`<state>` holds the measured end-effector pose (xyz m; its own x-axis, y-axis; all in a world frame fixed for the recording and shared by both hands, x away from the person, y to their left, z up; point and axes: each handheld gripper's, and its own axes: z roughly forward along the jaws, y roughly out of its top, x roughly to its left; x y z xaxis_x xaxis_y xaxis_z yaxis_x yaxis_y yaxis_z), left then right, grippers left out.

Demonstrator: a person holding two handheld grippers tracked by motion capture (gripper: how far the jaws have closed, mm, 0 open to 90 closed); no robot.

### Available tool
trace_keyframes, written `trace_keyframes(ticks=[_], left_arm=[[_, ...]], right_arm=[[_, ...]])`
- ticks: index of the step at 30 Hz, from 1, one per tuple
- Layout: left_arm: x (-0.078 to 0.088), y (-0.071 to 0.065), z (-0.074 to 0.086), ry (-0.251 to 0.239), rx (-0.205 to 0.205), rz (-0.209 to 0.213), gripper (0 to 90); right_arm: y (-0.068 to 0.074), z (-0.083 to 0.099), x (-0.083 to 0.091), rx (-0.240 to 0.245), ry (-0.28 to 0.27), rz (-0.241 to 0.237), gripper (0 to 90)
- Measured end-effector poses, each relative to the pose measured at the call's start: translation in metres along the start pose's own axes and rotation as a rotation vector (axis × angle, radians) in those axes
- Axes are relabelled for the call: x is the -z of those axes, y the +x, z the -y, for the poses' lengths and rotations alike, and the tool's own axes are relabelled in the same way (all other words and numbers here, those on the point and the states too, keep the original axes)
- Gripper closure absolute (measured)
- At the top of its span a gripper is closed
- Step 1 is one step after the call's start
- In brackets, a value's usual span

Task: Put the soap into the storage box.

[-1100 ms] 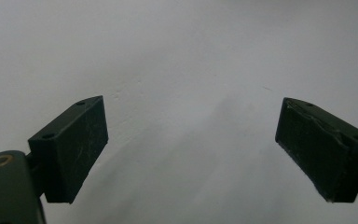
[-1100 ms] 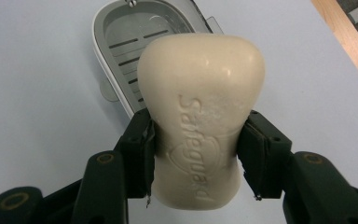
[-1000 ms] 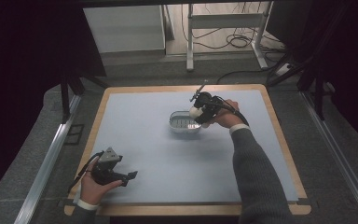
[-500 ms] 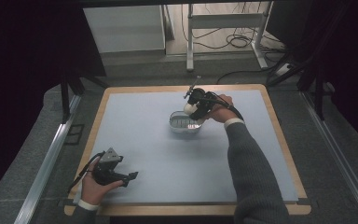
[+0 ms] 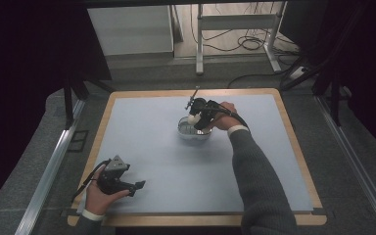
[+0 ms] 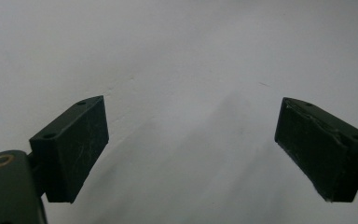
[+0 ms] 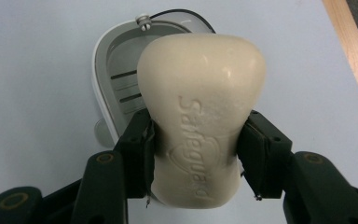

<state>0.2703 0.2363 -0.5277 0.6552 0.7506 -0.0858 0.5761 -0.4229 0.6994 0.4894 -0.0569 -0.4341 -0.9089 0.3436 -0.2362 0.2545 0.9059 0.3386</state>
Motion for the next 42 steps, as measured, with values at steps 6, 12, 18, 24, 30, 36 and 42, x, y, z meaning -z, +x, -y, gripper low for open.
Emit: trace_keyframes(ticks=[6,12,18,24,30,36,42], left_arm=[[0.000,0.000,0.000,-0.003,0.007,0.002,10.0],[-0.001,0.000,0.000,0.005,0.001,0.004,9.9],[-0.001,0.000,0.000,0.005,0.001,0.006,9.8],[-0.003,-0.001,0.000,0.008,-0.002,0.006,9.8],[0.000,0.000,0.000,0.003,0.001,0.003,9.8],[-0.001,-0.001,0.000,-0.002,0.007,0.002,9.8],[0.000,0.000,0.000,-0.004,0.006,-0.007,9.9]], right_arm=[[0.003,-0.002,-0.011,0.034,0.027,0.001,48.6],[0.005,-0.003,-0.009,0.004,-0.021,-0.012,45.8],[0.004,0.003,-0.001,-0.074,-0.100,-0.002,41.9],[0.007,0.013,0.011,-0.140,-0.179,0.017,33.4],[0.010,0.034,0.025,-0.247,-0.242,0.026,26.8],[0.020,0.068,0.031,-0.312,-0.291,0.045,26.2],[0.036,0.108,0.032,-0.381,-0.324,0.051,25.3]])
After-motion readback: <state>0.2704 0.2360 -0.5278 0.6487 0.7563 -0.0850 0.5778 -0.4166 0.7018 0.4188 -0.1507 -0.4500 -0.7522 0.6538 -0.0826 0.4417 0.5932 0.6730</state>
